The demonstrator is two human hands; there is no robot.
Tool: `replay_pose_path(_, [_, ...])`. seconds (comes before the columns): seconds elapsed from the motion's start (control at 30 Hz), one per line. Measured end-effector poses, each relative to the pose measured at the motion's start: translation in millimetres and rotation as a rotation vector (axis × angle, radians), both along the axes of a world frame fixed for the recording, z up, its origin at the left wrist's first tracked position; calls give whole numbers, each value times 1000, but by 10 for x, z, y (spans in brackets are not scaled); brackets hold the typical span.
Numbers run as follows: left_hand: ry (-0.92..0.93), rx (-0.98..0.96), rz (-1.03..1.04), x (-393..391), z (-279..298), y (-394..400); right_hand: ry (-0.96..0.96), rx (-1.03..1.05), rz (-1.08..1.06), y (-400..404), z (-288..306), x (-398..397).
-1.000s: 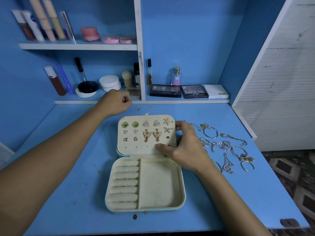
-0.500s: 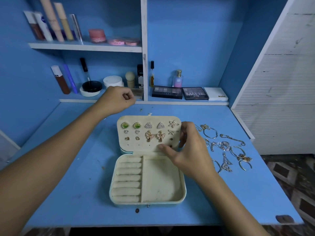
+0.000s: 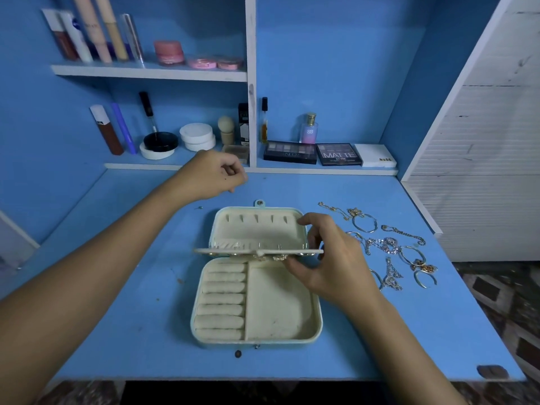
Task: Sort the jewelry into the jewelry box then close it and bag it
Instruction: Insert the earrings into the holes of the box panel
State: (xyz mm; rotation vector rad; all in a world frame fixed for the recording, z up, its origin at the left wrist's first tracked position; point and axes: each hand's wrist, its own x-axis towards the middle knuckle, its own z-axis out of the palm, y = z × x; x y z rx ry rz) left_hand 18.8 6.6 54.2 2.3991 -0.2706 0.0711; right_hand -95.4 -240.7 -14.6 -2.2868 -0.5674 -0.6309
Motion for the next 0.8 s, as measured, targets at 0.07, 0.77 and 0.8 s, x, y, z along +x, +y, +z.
replay_pose_path(0.07, [31,21,-41,-45,18,-39,-61,-20,7,-8,-15,11])
replay_pose_path(0.77, [386,200,-448,-487,193,-422,-96,-76,164,-54,-18,62])
replay_pose_path(0.8, [397,201,-463,-492,193,-429,-94,-77,161,-53,-23,60])
